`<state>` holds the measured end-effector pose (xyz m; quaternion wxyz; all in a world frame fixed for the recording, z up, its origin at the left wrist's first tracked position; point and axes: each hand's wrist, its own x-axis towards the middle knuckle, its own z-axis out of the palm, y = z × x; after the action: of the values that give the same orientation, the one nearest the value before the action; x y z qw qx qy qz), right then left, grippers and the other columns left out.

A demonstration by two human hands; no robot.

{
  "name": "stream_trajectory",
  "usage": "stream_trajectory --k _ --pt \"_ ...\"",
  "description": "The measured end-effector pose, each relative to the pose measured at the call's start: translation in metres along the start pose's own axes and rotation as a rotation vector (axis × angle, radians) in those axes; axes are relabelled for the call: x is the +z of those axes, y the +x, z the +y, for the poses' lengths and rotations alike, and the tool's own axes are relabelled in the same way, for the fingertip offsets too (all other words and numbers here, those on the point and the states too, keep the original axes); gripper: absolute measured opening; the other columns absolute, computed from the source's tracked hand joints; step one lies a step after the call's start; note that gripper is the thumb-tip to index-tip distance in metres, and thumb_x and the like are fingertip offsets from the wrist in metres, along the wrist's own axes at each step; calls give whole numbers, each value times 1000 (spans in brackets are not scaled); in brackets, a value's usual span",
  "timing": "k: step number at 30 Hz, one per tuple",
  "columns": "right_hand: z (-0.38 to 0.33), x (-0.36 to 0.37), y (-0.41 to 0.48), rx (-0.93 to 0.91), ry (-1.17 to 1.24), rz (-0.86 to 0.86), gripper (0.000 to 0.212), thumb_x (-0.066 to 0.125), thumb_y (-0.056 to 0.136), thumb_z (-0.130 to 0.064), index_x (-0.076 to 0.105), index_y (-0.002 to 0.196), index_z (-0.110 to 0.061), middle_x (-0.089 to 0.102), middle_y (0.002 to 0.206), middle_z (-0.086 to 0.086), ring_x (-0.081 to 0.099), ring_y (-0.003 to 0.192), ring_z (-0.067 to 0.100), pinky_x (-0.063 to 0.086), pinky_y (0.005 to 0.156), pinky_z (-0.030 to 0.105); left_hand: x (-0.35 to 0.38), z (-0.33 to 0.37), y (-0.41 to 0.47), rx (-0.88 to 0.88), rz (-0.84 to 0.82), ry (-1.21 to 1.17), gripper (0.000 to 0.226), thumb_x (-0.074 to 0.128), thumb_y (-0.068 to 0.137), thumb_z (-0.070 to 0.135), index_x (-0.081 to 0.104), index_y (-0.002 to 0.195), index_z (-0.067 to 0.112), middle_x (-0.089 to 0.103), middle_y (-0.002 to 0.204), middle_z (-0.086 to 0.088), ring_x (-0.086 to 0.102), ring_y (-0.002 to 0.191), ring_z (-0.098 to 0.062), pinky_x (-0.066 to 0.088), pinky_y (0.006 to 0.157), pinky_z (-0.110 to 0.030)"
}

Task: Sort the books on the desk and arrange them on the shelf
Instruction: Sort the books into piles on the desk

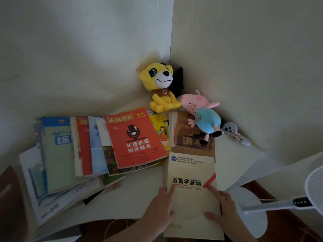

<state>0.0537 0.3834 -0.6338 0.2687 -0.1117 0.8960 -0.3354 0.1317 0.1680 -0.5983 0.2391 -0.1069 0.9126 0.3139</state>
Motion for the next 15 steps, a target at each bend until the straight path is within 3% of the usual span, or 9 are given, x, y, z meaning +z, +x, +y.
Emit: stream_trajectory --k 1,3,6,8,10,12,15 --pt "-1 0 1 9 87 -39 110 84 67 -40 -1 126 -76 33 135 -5 39 128 20 35 111 45 1 2 -2 -9 -9 -14 83 52 96 26 -9 151 30 11 155 -5 52 117 -18 45 97 -27" --pt "1 -2 2 96 294 -63 132 89 41 -61 6 144 -50 42 143 -1 47 128 24 45 104 49 4 4 -1 -23 -6 -37 88 51 96 31 -20 148 32 4 159 -4 53 119 -21 45 98 -31" --pt "2 -1 7 183 390 -64 148 84 35 -64 2 153 -29 41 149 5 50 127 28 47 101 49 4 2 4 -41 -15 -96 91 51 96 33 -25 146 31 0 161 -2 47 128 -20 41 101 -29" --pt "-6 1 9 184 275 -51 147 87 41 -62 -1 153 -26 34 153 6 41 134 28 41 107 49 -2 -4 8 -43 -42 -167 93 54 93 32 -21 147 36 12 160 1 44 130 -17 40 105 -30" --pt "-21 1 13 102 147 46 125 87 63 -40 0 152 -26 27 155 8 32 140 28 34 112 47 -18 -11 8 -1 28 -247 90 56 90 33 -13 146 46 33 151 9 46 127 -13 42 104 -34" --pt "-40 -2 25 -7 13 152 116 84 66 -47 8 151 -25 28 154 12 30 139 32 32 111 53 -45 -23 6 51 166 -230 80 54 94 32 -5 147 44 30 145 17 41 132 -12 38 104 -29" --pt "-81 0 49 -96 33 106 104 76 74 -50 15 154 -23 31 152 6 27 141 27 29 113 51 -97 -45 -1 72 427 -180 66 54 96 22 15 149 28 27 152 3 31 138 -14 28 111 -28"
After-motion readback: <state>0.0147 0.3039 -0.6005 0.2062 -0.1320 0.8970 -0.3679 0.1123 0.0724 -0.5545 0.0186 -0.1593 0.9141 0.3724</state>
